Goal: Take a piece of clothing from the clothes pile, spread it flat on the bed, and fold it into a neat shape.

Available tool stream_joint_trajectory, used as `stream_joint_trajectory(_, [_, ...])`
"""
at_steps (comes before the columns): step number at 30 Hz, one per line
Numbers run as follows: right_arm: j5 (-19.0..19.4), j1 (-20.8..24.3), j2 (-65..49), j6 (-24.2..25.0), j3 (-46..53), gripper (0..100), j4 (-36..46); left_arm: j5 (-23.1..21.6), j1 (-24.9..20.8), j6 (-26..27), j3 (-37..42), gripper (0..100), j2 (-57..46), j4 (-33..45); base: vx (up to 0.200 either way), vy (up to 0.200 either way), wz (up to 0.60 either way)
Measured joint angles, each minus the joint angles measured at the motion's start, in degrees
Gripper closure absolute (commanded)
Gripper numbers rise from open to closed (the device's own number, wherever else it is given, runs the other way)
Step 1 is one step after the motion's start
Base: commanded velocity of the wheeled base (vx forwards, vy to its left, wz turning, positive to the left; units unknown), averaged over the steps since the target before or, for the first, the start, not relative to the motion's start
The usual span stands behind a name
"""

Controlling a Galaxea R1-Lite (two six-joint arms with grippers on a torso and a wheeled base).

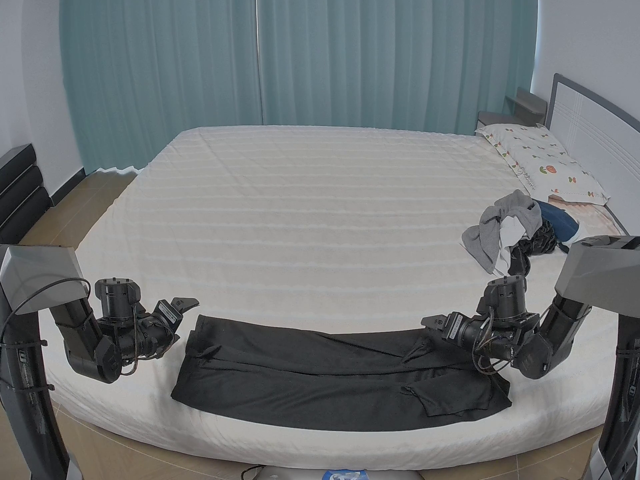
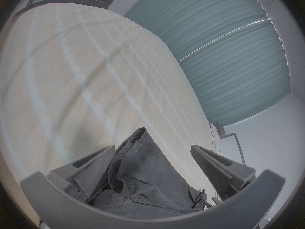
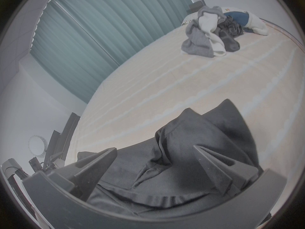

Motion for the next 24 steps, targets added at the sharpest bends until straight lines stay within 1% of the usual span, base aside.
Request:
stream_joint_trajectory(2, [0.0,0.4,1.3,0.0,-2.9,0,2.7,-0.1,0.1,-0.1,0.0,0,0.5,-0.7,0.0,0.0,0.0])
stream_joint_trajectory(7, [1.0,1.8,4.2,0.1,-6.3,0,4.3,-0.2,0.2,-0.1,0.0,0,1.3,-1.3,0.0,0.0,0.0])
stream_joint_trajectory(14, [1.4,3.4,5.1,-0.1,-6.8,0,6.4,-0.2,0.2,-0.1,-0.1,0,1.8,-1.4,0.0,0.0,0.0])
stream_joint_trajectory(24, [3.4,4.1,3.6,-0.3,-7.1,0,7.9,-0.1,0.2,-0.1,-0.1,0,2.0,-1.4,0.0,0.0,0.0])
